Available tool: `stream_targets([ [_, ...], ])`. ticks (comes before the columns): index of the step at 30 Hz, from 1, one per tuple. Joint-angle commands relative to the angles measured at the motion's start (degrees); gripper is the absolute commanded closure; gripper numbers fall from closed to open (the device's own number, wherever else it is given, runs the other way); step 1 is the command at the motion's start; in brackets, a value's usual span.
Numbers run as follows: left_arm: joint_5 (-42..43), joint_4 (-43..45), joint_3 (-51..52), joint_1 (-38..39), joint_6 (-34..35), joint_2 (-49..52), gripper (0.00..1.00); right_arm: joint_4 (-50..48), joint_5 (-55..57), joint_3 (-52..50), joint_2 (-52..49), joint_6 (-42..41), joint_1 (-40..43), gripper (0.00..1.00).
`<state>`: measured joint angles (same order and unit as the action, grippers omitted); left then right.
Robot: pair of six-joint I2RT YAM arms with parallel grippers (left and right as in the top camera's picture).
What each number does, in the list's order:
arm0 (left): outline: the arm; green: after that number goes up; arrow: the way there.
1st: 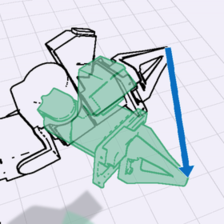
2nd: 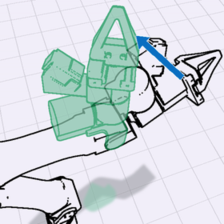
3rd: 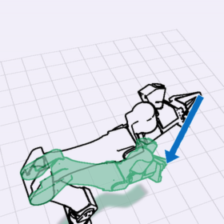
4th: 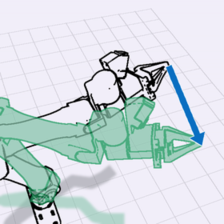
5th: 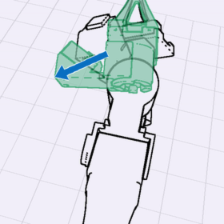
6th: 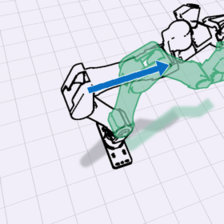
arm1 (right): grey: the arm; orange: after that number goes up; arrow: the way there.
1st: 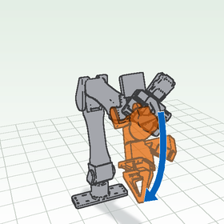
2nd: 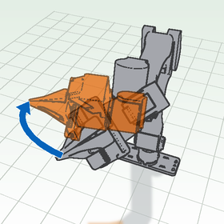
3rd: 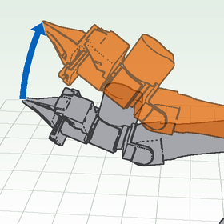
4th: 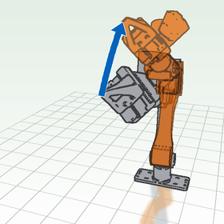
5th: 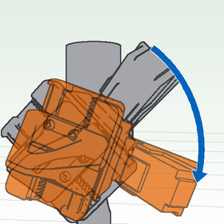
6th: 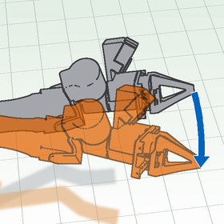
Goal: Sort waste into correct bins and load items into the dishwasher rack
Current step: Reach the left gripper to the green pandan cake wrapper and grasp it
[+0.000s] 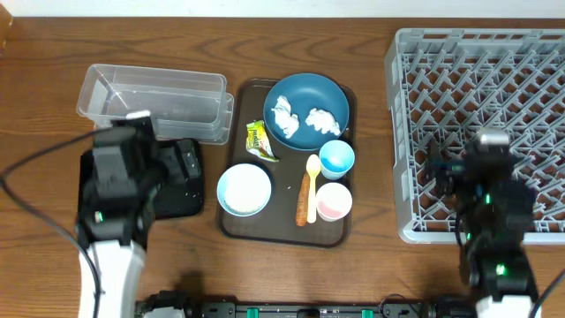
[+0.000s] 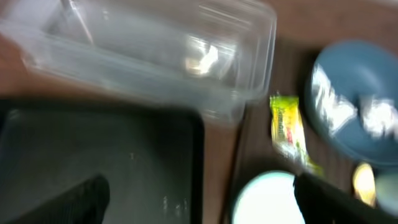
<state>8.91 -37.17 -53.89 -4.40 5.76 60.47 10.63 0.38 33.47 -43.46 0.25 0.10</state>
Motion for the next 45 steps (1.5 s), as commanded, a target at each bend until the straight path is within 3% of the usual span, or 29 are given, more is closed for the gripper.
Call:
stream_targets([
  [1, 1.4, -7.5, -8.9, 1.8, -1.2, 5.9, 0.04, 4.9, -2.3, 7.8, -6.3, 0.7, -0.9, 0.01],
  [5, 1.4, -18.5, -16.1, 3.0, -1.2, 12.0, 0.04, 11.5, -2.4, 14.6, -12.8, 0.7, -0.9, 0.01],
  [9, 1.8, -19.7, -16.4, 3.0, -0.7, 13.6, 0.04, 12.3, -2.8, 16.2, -15.8, 0.4, -0.9, 0.01],
  [16, 9.9, -12.1, -16.4, 3.6, -0.7, 13.8, 0.04, 11.6, -4.5, 16.2, -16.1, 0.4, -0.9, 0.01],
  [33, 9.4, -2.7, -16.4, 19.8, -0.6, 30.9, 0.04, 10.9, -4.5, 16.2, -16.1, 0.5, -0.9, 0.01],
  [45, 8.4, 0.7, -16.4, 23.5, -0.8, 41.9, 0.05, 11.0, -4.5, 16.2, -16.1, 0.5, -0.9, 0.01],
])
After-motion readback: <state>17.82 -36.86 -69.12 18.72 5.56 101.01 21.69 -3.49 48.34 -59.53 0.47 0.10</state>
